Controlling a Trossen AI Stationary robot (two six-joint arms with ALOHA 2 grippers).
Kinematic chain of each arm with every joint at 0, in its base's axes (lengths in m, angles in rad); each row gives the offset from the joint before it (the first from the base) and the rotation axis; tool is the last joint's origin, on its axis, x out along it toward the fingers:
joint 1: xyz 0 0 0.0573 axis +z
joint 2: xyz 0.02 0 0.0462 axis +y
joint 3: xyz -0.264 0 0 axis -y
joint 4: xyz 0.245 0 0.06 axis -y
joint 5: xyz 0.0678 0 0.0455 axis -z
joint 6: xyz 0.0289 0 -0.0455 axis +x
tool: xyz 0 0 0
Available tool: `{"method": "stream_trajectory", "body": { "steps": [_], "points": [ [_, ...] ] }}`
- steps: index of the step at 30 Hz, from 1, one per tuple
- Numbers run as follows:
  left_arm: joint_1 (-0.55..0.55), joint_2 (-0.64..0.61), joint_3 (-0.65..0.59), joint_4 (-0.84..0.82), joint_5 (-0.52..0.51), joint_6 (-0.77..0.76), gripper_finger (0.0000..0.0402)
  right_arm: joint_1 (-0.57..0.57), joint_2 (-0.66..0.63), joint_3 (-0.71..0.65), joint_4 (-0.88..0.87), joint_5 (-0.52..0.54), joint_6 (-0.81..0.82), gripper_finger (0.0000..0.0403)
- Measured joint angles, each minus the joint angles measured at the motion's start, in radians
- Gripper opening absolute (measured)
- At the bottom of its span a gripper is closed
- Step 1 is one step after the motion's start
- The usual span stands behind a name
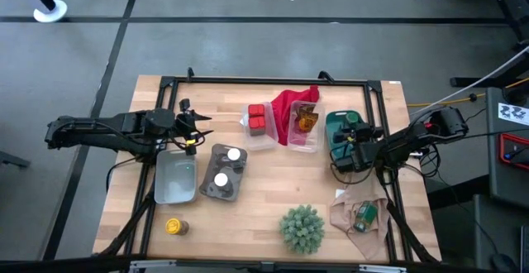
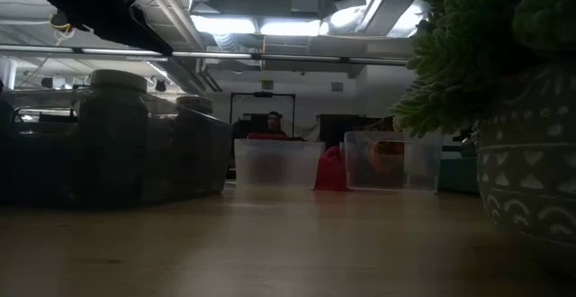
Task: Sort spices by type
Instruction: Put the left green seasoning bottle into the green bin
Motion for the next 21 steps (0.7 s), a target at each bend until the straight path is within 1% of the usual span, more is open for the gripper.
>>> {"method": "stream_trajectory", "body": {
  "steps": [2, 8, 12, 17, 21],
  "points": [
    [0.000, 0.000, 0.000, 0.000, 0.000, 0.000, 0.0182, 0.000, 0.000, -0.002, 0.002, -0.035, -0.001, 0.0234],
    [0.000, 0.000, 0.000, 0.000, 0.000, 0.000, 0.0182, 0.000, 0.000, -0.001, -0.004, -0.073, -0.006, 0.0235],
    [0.000, 0.000, 0.000, 0.000, 0.000, 0.000, 0.0182, 0.002, 0.000, 0.002, -0.006, -0.079, -0.007, 0.0236],
    [0.000, 0.000, 0.000, 0.000, 0.000, 0.000, 0.0182, 0.002, 0.001, 0.051, -0.051, -0.111, -0.002, 0.0236],
    [0.000, 0.000, 0.000, 0.000, 0.000, 0.000, 0.0182, 0.002, 0.001, 0.104, -0.122, -0.189, -0.001, 0.0236]
  ]
}}
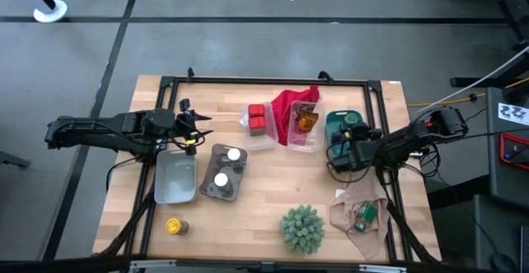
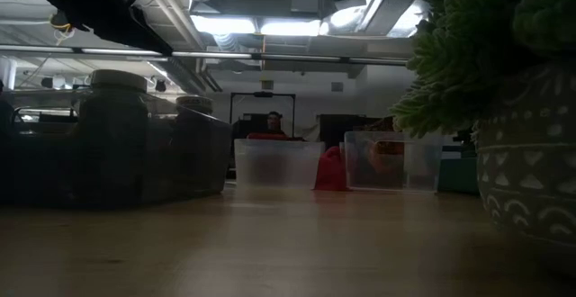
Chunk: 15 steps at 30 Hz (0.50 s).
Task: Sort spices by type
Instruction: Put the left green seasoning bottle into the green bin
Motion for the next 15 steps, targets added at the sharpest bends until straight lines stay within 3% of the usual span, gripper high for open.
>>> {"method": "stream_trajectory", "body": {
  "steps": [15],
  "points": [
    [0.000, 0.000, 0.000, 0.000, 0.000, 0.000, 0.0182, 0.000, 0.000, 0.212, -0.252, -0.207, -0.003, 0.0237]
  ]
}}
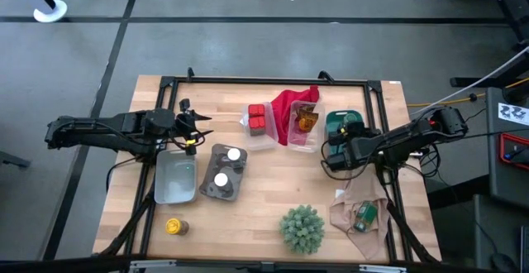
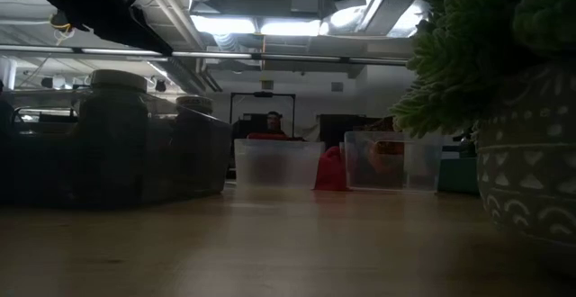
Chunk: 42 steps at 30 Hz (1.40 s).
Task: Sort spices by type
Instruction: Put the left green seasoning bottle into the green bin, then put the green seasoning bottle into the green bin
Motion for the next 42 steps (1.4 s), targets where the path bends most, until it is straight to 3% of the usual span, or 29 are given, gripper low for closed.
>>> {"method": "stream_trajectory", "body": {
  "steps": [6, 16, 22, 27, 34, 42],
  "points": [
    [0.000, 0.000, 0.000, 0.000, 0.000, 0.000, 0.0182, 0.000, 0.000, 0.123, -0.141, -0.128, -0.121, 0.0237],
    [0.000, 0.000, 0.000, -0.005, 0.000, 0.000, 0.0182, 0.017, 0.000, 0.394, -0.138, -0.513, -0.738, 0.0237],
    [0.000, 0.000, 0.000, -0.011, 0.000, -0.007, 0.0182, 0.129, -0.001, 0.526, -0.110, -0.754, -1.049, 0.0237],
    [0.000, 0.000, 0.000, -0.010, 0.000, -0.043, 0.0182, 0.288, -0.001, 0.554, -0.061, -0.924, -1.150, 0.0237],
    [0.000, -0.003, 0.000, -0.006, 0.000, -0.164, 0.0182, 0.531, 0.000, 0.518, -0.026, -0.971, -1.153, 0.0237],
    [0.000, -0.003, 0.000, -0.008, 0.000, -0.270, 0.0182, 0.700, 0.000, 0.442, 0.097, -0.972, -1.153, 0.0237]
  ]
}}
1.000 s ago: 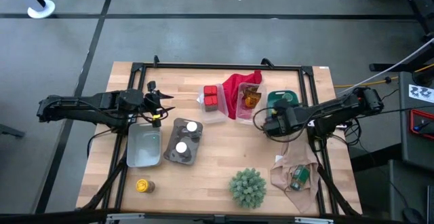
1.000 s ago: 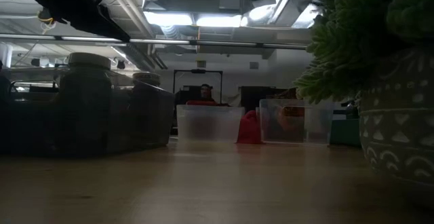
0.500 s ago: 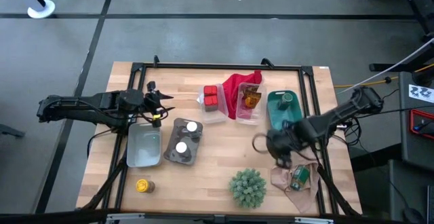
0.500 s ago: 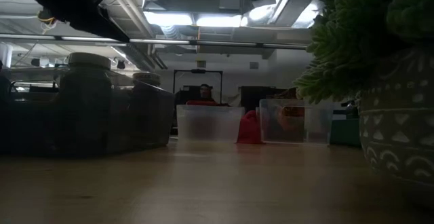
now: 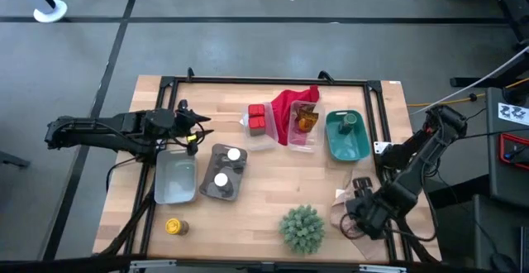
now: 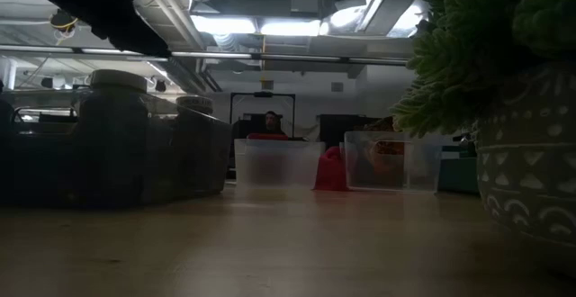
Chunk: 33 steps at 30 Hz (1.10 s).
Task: Sort spices by type
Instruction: Put the green seasoning bottle into the green bin
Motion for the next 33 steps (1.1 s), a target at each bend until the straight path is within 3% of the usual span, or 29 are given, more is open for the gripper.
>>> {"method": "stream_trajectory", "body": {
  "steps": [5, 14, 25, 33],
  "points": [
    [0.000, 0.000, 0.000, 0.000, 0.000, -0.028, 0.0182, 0.065, 0.031, -0.034, 0.078, -0.010, -0.012, 0.0237],
    [0.000, 0.000, 0.000, -0.001, 0.000, -0.052, 0.0182, 0.115, 0.184, -0.034, 0.116, 0.001, -0.224, 0.0237],
    [0.000, 0.000, 0.000, -0.002, 0.000, -0.052, 0.0182, 0.145, 0.280, -0.034, 0.123, -0.049, -0.292, 0.0237],
    [0.000, 0.001, 0.000, -0.032, 0.000, -0.052, 0.0182, 0.152, 0.344, -0.034, 0.129, 0.011, -0.296, 0.0237]
  ]
}}
